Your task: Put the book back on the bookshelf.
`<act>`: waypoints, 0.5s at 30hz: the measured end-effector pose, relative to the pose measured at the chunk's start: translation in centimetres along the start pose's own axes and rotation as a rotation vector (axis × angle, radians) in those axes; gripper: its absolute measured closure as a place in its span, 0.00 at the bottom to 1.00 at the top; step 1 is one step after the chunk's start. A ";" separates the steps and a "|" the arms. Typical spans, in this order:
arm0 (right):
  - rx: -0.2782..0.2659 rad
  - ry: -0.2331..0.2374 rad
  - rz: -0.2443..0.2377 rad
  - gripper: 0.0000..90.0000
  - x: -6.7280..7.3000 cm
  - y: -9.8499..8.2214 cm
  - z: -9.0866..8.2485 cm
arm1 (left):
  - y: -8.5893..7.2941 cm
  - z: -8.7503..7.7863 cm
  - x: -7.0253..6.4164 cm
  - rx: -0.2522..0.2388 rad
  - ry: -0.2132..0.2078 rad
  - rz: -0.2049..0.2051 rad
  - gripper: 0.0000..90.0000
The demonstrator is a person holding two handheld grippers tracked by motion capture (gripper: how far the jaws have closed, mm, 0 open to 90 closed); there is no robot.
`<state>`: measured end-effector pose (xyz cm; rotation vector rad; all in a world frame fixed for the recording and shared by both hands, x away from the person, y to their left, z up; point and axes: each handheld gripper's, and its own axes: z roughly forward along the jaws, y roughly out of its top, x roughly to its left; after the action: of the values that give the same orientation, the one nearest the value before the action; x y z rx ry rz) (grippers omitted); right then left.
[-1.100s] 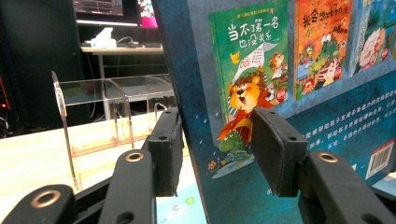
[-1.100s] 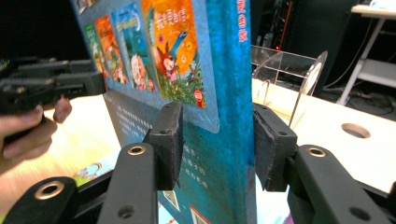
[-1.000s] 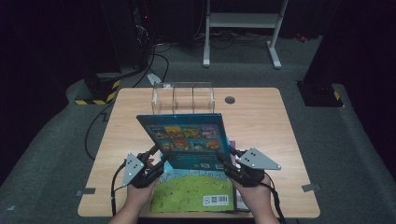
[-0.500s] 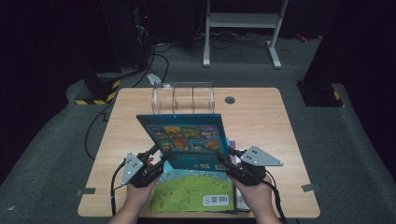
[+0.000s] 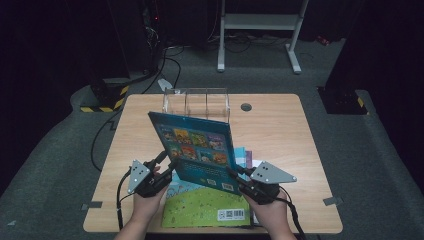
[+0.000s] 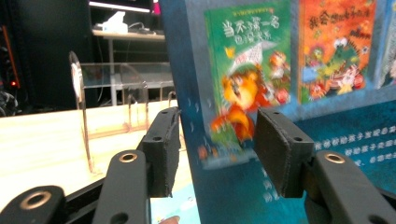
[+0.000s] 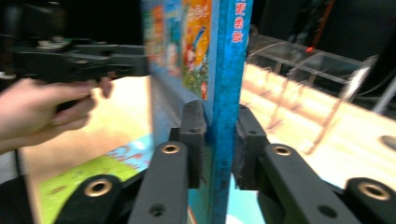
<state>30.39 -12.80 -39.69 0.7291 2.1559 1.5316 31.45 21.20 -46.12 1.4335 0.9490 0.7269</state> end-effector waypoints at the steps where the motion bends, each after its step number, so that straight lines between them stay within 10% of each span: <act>1: -0.002 0.006 -0.006 0.91 0.3 -0.1 0.1 | -0.1 0.0 0.2 0.004 0.002 -0.016 0.55; 15: -0.042 -0.096 -0.039 0.92 1.3 -0.4 0.9 | 0.8 0.4 -0.9 0.032 -0.043 0.010 0.42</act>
<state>29.87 -11.41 -40.37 0.7272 2.0500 1.4863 31.43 20.24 -45.29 1.4773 0.9240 0.6881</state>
